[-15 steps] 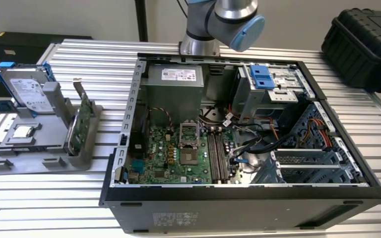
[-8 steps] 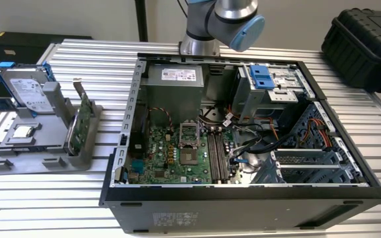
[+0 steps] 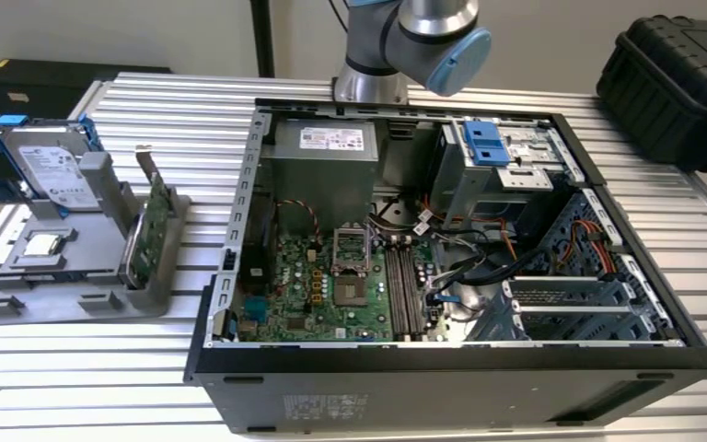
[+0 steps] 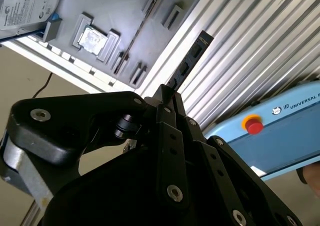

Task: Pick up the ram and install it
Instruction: 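Pick up the ram and move it above insertion slot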

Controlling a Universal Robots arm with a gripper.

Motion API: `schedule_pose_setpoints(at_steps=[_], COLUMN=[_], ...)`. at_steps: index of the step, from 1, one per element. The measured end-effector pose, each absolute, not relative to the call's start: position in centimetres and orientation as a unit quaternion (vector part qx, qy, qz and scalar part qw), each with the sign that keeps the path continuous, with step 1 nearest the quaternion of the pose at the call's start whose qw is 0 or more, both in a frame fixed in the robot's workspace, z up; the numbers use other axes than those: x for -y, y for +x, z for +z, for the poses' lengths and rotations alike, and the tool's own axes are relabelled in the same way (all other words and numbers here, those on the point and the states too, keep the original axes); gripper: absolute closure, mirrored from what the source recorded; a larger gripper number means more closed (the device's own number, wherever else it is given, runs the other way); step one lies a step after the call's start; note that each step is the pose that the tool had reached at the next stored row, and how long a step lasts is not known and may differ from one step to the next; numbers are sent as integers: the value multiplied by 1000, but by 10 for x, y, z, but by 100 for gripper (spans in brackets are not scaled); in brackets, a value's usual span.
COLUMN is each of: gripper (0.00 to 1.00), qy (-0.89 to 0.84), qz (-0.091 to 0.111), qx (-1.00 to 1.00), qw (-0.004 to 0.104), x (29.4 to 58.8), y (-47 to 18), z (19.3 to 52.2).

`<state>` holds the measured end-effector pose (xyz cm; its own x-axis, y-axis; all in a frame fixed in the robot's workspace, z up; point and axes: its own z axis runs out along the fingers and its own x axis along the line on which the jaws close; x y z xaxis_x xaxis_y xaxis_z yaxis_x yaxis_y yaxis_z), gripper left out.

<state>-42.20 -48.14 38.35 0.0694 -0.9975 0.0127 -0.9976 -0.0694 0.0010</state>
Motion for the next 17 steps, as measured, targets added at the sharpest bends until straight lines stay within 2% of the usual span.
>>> schedule_pose_setpoints(at_steps=[17], gripper=[100], qy=[731], qz=[4], qx=[682], qw=[5], x=[481], y=[-421], z=[385])
